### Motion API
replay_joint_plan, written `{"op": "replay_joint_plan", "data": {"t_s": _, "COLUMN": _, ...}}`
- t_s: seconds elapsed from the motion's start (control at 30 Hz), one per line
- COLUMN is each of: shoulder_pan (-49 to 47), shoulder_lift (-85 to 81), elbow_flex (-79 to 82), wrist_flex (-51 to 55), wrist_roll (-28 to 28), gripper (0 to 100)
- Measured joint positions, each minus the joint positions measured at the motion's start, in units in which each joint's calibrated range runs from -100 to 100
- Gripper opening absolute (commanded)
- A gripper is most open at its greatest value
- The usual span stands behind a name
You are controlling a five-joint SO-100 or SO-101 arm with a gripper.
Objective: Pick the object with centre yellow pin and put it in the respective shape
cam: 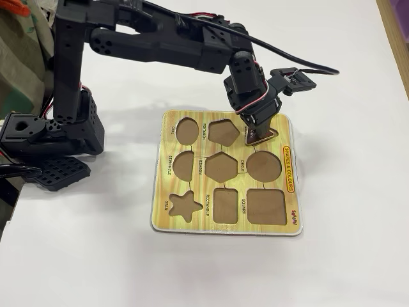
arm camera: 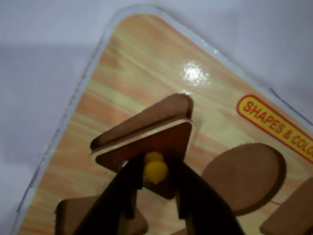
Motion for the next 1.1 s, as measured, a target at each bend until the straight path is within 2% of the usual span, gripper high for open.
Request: {"op": "replay_joint_plan", "data": {"t_s": 1.1, "shoulder_pan": -1.68, "shoulder_lift": 0.09, "elbow_flex": -1.71, "wrist_flex": 0.0, "wrist_roll": 0.26, "gripper": 6}}
